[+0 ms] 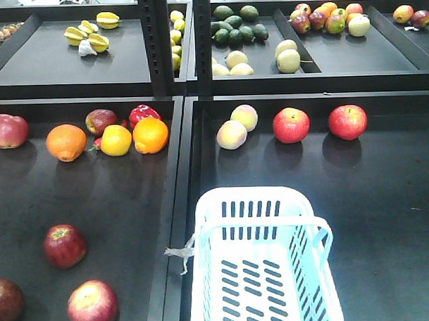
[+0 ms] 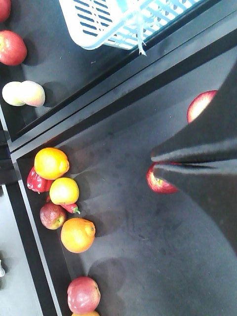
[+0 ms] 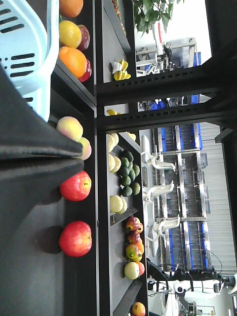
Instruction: Pick three apples into basket with both arms
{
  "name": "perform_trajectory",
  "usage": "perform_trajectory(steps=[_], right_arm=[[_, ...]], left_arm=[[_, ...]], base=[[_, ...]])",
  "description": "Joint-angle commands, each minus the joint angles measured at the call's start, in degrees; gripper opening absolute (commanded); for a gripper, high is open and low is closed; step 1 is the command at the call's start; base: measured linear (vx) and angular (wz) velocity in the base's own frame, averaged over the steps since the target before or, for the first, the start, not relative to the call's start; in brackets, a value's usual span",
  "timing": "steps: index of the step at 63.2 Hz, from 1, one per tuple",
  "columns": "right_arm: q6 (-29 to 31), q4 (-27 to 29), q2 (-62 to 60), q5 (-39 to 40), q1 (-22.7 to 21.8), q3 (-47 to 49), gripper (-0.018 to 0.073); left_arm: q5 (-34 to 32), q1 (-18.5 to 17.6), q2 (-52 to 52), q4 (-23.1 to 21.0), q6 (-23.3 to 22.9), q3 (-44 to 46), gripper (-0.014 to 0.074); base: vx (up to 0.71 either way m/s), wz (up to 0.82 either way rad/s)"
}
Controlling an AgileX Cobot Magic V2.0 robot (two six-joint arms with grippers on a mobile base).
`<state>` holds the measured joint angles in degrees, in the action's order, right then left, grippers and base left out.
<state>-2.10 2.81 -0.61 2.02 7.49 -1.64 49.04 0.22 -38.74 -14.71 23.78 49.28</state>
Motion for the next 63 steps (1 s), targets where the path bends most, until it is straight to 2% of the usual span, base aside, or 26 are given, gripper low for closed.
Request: perform_trajectory(steps=[1,9,16,22,29,35,40,47,56,63], right_arm=[[-0.02,-0.17,-0.59,4.31,-0.03,-0.80,-0.0009],[-0.02,-0.17,-0.59,4.31,-0.03,-0.80,-0.0009],[-0.02,-0.17,-0.59,4.31,-0.03,-0.80,-0.0009],[-0.02,-0.17,-0.59,4.31,-0.03,-0.80,-0.0009],[-0.02,-0.17,-0.59,4.31,-0.03,-0.80,-0.0009],[-0.02,-0.17,-0.59,4.31,-0.03,-0.80,-0.0009],[-0.02,-0.17,-0.59,4.31,-0.03,-0.80,-0.0009],[-0.02,-0.17,-0.59,4.31,-0.03,-0.80,-0.0009],[-0.02,-0.17,-0.59,4.31,-0.03,-0.80,-0.0009],[-0.02,-0.17,-0.59,4.31,-0.03,-0.80,-0.0009]], left_arm=[[-3.35,-0.27,-0.25,-1.37,0.09,1.92,0.0028],[-3.35,-0.27,-0.25,-1.78,0.09,1.92,0.0154],[-3.35,-0.27,-0.25,-3.49,0.47,1.92,0.0336],[-3.49,-0.27,-0.25,-5.02,2.48,1.92,0.0507],[-3.86,-0.27,-0.90,-7.14,5.42,1.92,0.0628],[-3.64,-0.32,-2.93,-12.38,11.38,1.92,0.0653],[-2.15,-0.32,-5.54,-19.58,18.81,1.92,0.0644],[-1.73,-2.16,-8.76,-26.57,28.64,1.92,0.0624],[-3.39,-6.83,-13.26,-28.53,40.50,1.99,0.0610],[-7.17,-11.14,-16.56,-28.48,43.45,1.99,0.0610]], base=[[0.00,0.00],[0.00,0.00],[0.00,0.00],[0.00,0.00],[0.00,0.00],[0.00,0.00],[0.00,0.00],[0.00,0.00],[0.00,0.00],[0.00,0.00]])
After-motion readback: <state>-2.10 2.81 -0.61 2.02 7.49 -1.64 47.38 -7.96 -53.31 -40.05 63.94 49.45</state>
